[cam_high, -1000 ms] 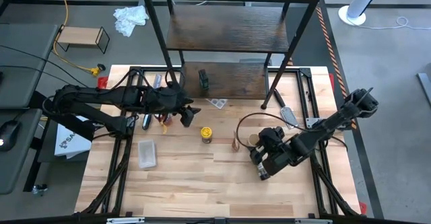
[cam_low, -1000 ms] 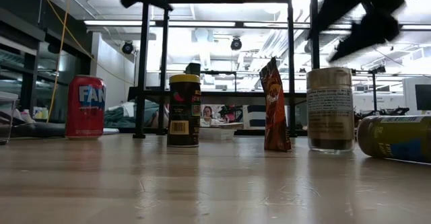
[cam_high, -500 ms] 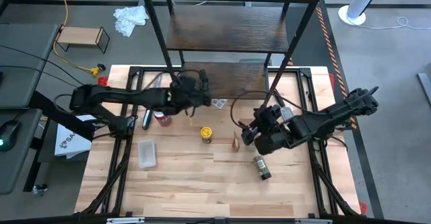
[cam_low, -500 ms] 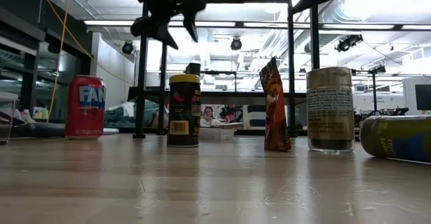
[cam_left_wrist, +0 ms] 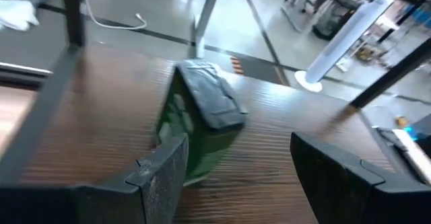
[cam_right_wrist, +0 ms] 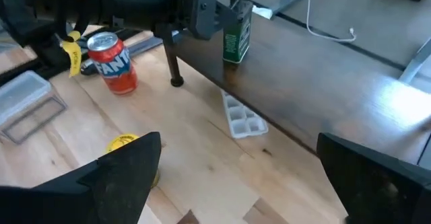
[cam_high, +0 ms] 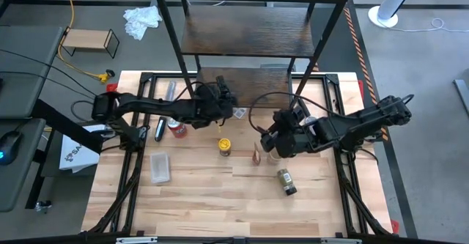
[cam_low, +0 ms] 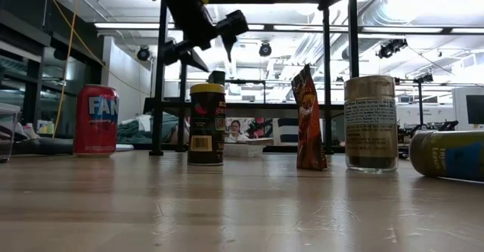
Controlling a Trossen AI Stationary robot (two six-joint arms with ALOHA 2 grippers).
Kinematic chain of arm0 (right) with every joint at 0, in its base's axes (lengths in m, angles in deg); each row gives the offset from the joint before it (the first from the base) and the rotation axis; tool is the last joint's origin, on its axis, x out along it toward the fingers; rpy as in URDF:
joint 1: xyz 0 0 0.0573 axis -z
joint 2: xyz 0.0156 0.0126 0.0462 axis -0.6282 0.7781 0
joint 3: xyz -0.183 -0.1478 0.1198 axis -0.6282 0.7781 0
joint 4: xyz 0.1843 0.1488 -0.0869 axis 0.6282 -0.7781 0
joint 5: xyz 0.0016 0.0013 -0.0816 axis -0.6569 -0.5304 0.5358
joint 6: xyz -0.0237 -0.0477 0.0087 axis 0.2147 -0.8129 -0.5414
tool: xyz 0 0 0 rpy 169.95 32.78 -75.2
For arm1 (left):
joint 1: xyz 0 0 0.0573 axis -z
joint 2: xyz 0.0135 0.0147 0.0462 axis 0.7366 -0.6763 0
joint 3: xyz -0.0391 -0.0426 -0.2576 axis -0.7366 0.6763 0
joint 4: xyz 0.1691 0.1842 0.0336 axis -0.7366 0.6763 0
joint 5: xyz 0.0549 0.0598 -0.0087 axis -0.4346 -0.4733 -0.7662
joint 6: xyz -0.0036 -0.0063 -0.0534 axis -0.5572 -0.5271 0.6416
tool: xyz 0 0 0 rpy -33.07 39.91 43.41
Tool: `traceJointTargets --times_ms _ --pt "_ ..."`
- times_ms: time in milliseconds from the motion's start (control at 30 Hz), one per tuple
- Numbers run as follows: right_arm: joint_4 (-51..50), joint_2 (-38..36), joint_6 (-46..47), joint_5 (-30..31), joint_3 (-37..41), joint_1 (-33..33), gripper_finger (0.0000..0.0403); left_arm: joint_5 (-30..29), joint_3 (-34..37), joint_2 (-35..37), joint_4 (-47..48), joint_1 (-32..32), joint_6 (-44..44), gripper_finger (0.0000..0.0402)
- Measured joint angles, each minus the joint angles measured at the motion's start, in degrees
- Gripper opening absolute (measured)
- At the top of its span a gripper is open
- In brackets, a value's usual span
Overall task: Shelf spices
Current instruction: Remove the black seasoning box from the bottom shelf
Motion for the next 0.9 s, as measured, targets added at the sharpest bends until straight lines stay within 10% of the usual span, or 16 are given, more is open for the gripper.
traceJointTargets --times_ms 900 --pt "-1.0 0.0 -9.2 -3.1 -0.5 1.0 0.0394 2.1 -0.1 -1.7 -2.7 -5.6 -6.2 0.0214"
